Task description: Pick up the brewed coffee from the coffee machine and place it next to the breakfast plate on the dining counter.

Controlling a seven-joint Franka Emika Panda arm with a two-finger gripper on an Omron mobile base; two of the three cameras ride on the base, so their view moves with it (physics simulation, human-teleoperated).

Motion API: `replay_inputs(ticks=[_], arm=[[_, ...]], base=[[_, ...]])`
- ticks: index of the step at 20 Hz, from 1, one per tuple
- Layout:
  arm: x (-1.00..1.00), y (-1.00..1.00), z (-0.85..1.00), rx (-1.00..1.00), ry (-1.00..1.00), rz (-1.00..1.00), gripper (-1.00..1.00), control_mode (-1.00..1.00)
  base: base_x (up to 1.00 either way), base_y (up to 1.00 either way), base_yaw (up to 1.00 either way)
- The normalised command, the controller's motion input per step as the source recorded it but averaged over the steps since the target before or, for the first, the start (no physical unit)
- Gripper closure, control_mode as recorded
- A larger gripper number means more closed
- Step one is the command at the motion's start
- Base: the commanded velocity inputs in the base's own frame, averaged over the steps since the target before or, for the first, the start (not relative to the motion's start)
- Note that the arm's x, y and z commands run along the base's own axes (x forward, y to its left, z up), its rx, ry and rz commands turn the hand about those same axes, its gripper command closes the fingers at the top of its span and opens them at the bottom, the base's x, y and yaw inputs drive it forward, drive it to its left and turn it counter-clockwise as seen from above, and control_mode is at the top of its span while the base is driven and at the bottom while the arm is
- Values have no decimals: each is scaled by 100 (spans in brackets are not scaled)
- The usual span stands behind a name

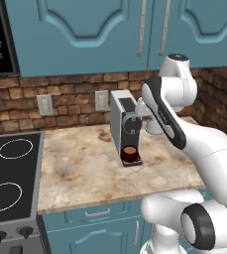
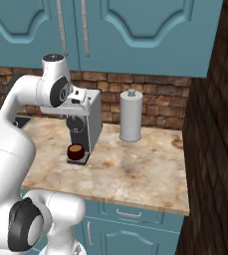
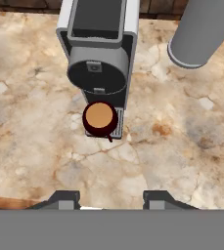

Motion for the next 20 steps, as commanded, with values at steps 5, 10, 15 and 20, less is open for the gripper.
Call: replay_inputs(ticks=[5, 10, 15, 20], arm=[[-18, 0, -35, 0, -7, 3, -100, -100], [-30, 0, -46, 0, -17, 1, -100, -100], [-25, 0, -42, 0, -21, 0, -100, -100], [-21, 0, -43, 0, -24, 3, -100, -100]], base=[[0, 0, 0], [0, 0, 0], [0, 0, 0], [0, 0, 0]])
